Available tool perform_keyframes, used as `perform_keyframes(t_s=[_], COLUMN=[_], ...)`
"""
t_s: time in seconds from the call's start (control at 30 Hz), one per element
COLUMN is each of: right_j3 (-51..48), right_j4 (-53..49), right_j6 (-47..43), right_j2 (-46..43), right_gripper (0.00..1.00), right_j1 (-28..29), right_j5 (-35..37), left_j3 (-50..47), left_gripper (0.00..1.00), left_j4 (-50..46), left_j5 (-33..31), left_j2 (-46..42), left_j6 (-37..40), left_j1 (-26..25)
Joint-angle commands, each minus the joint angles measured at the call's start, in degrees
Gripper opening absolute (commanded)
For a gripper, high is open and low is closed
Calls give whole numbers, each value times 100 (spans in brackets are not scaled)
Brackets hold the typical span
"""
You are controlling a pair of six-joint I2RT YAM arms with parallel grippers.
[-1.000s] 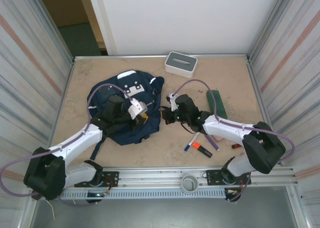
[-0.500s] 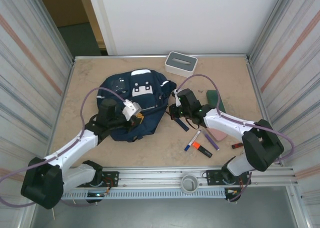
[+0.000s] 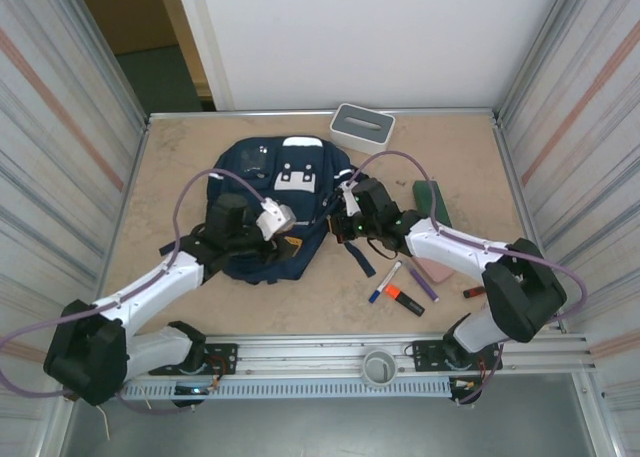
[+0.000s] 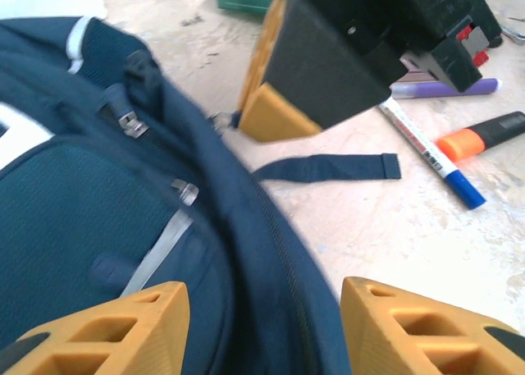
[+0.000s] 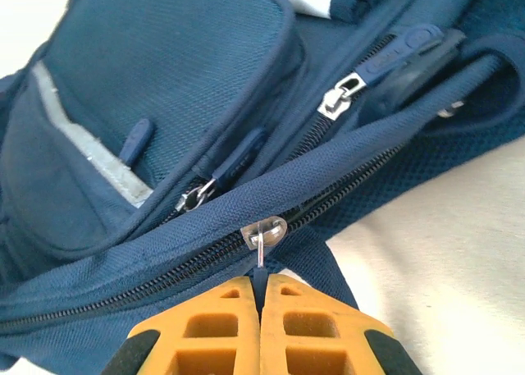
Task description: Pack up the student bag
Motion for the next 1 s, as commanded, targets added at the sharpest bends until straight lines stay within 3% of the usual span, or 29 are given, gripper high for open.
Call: perform_keyframes(t_s=[0.0, 0.13, 0.27, 0.37, 0.5, 0.7, 0.97], right_j3=[32, 34, -70, -171, -228, -179, -229], right_j4=[511, 562, 390, 89, -304, 19, 97], right_j6=[156, 203, 100, 39, 98, 101, -146], right_j2=[-392, -494, -552, -480, -227, 205, -268], right_gripper=[0, 0, 0, 0, 0, 4, 38], right_j1=[186, 281, 233, 49, -376, -750, -984], right_j5=[-285, -331, -125, 166, 632, 165, -1451], left_j3=[273, 519, 509, 264, -261, -620, -510], left_gripper=[54, 48, 17, 0, 0, 0, 0], left_j4=[-187, -381, -372, -93, 515, 850, 769], left_j5=[-252, -436, -626, -317, 347, 775, 908], left_j2=[328, 813, 775, 370, -340, -845, -428], left_j6=[227, 338, 269, 137, -90, -306, -283], left_j1=[-264, -454, -401, -197, 135, 474, 475])
